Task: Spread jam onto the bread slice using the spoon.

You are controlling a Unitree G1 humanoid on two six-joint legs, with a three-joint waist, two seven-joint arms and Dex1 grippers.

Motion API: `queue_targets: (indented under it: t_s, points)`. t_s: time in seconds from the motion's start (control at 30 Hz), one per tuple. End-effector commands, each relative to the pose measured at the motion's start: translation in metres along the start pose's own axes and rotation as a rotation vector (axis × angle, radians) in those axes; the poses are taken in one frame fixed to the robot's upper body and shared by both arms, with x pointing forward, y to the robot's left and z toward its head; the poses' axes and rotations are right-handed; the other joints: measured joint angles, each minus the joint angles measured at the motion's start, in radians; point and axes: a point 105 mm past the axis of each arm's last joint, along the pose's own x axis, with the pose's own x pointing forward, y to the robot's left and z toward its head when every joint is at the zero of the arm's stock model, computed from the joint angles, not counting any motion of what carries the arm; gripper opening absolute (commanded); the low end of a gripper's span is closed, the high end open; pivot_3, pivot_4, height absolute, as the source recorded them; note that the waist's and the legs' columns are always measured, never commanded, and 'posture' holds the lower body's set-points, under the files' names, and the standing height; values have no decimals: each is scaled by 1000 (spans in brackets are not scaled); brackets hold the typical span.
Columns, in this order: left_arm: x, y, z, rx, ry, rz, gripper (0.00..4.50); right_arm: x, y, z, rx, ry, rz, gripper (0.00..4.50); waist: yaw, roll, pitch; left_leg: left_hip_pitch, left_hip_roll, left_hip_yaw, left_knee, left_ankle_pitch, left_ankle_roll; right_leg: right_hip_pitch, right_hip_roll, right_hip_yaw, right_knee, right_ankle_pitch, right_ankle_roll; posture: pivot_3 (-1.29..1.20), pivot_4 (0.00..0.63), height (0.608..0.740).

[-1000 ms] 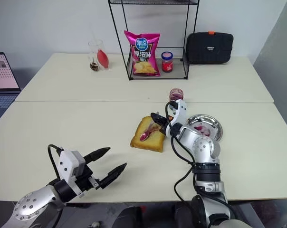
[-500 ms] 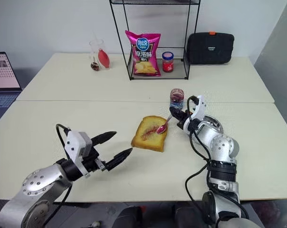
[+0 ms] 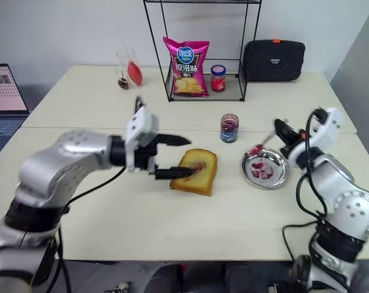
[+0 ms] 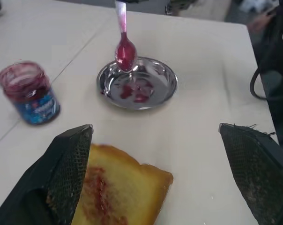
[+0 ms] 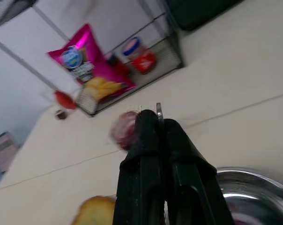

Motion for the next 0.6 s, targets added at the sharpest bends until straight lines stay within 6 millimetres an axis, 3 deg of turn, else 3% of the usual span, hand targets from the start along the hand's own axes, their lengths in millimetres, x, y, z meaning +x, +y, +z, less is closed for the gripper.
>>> queue_targets:
  t_s: [0.03,0.33,0.6]
  points:
    - [20,9,-17,47,45,-20,4500,-7,-18,6,20,-98,-103,5,-9,1,0,1,0,1,0,0,0,0,0,2,0,0,0,0,150,740]
    - [54,4,-32,86,22,-51,4500,13,-40,-23,84,-101,-130,5,-8,1,0,2,1,1,0,0,0,0,1,3,4,0,-1,0,150,740]
    - [51,10,-38,90,23,-17,4500,15,-55,-38,71,-84,-147,1834,-6,1,0,2,0,1,0,0,0,0,1,2,4,0,-1,0,150,740]
